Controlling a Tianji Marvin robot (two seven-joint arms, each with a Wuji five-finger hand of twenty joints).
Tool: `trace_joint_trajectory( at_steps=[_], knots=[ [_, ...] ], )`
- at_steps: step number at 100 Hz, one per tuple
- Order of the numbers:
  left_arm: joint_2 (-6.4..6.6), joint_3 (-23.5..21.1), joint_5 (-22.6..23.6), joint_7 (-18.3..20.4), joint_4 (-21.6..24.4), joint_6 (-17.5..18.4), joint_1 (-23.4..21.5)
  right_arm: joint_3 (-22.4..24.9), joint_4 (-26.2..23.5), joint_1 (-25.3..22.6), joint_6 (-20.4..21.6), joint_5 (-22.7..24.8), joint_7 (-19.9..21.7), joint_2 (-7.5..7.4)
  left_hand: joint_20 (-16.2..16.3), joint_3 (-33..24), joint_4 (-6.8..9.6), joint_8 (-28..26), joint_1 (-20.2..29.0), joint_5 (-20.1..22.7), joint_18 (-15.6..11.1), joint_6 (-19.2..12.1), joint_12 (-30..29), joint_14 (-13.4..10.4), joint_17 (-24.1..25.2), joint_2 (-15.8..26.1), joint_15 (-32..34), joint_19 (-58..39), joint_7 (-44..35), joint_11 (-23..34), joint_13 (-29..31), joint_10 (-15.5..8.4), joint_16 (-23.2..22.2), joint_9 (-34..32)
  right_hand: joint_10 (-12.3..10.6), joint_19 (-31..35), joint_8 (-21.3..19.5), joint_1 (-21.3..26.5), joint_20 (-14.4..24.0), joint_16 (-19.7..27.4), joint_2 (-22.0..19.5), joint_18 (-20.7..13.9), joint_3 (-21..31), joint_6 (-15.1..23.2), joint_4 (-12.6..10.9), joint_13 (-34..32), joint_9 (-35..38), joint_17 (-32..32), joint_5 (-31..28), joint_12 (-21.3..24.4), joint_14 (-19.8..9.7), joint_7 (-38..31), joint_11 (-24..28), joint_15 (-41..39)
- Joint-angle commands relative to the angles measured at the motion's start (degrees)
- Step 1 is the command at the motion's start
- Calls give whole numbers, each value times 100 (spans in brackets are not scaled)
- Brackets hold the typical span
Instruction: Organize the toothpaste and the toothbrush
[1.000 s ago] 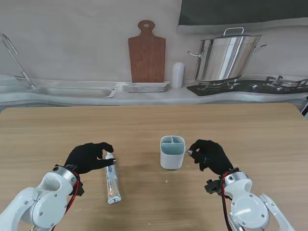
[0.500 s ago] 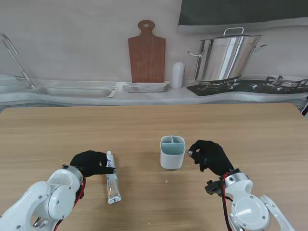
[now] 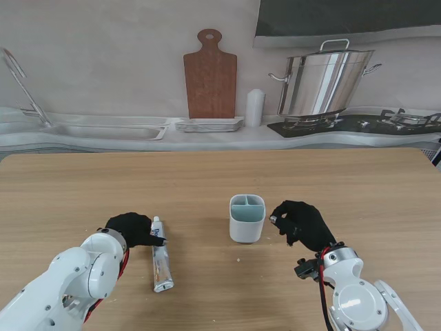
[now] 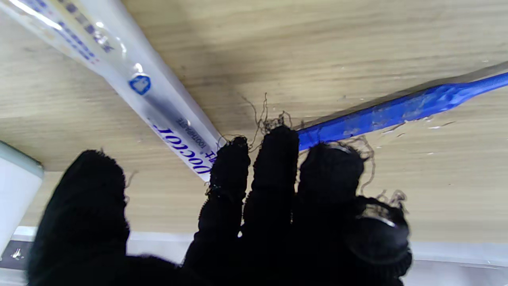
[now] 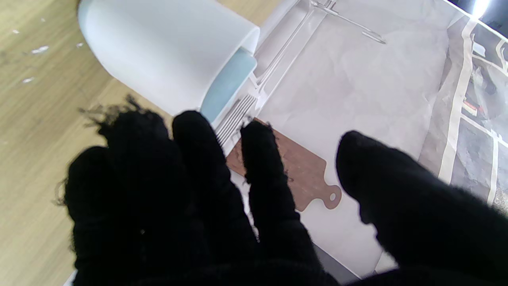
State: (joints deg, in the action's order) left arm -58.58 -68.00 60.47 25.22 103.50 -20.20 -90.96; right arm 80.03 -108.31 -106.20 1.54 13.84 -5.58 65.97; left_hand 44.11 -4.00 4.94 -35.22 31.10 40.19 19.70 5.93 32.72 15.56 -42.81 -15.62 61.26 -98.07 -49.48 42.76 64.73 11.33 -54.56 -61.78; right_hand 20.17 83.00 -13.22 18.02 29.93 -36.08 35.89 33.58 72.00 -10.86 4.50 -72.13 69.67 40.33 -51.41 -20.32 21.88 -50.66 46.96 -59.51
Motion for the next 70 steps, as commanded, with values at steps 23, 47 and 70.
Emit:
trace_joint_trajectory(
  at_steps=[23, 47, 70],
  knots=[
    [15, 383, 171, 366, -321, -167, 467, -1, -59, -92, 44, 1, 115, 8, -42, 176, 143, -45, -298, 106, -527, -125, 247, 176, -105, 166, 258, -508, -31, 180, 123, 9, -153, -129, 364, 99, -14, -166, 240, 48, -65, 529, -37, 161, -73, -101, 7, -99, -93, -91, 403, 22, -1, -7],
    [74, 605, 39, 630, -629, 289, 865, -9, -69, -92, 33, -30, 133, 7, 119, 28, 244, 64, 240, -305, -733, -344, 137, -36, 478, -325, -173, -83, 348, -224, -452, -191, -195, 426, 370, 99, -11, -166, 240, 51, -67, 529, -38, 168, -72, -102, 6, -99, -89, -92, 397, 25, -5, 0],
    [114, 646, -260, 639, -828, 1043, 1060, 4, -71, -103, 62, -49, 139, 6, 471, -577, 384, 335, 513, -1034, -665, -547, -226, -324, 1428, -878, -1318, 929, 971, -1078, -1334, -397, -233, 1449, 362, 99, -13, -167, 240, 47, -78, 529, -45, 164, -74, -102, 10, -99, -98, -94, 400, 26, -6, -5]
  ],
)
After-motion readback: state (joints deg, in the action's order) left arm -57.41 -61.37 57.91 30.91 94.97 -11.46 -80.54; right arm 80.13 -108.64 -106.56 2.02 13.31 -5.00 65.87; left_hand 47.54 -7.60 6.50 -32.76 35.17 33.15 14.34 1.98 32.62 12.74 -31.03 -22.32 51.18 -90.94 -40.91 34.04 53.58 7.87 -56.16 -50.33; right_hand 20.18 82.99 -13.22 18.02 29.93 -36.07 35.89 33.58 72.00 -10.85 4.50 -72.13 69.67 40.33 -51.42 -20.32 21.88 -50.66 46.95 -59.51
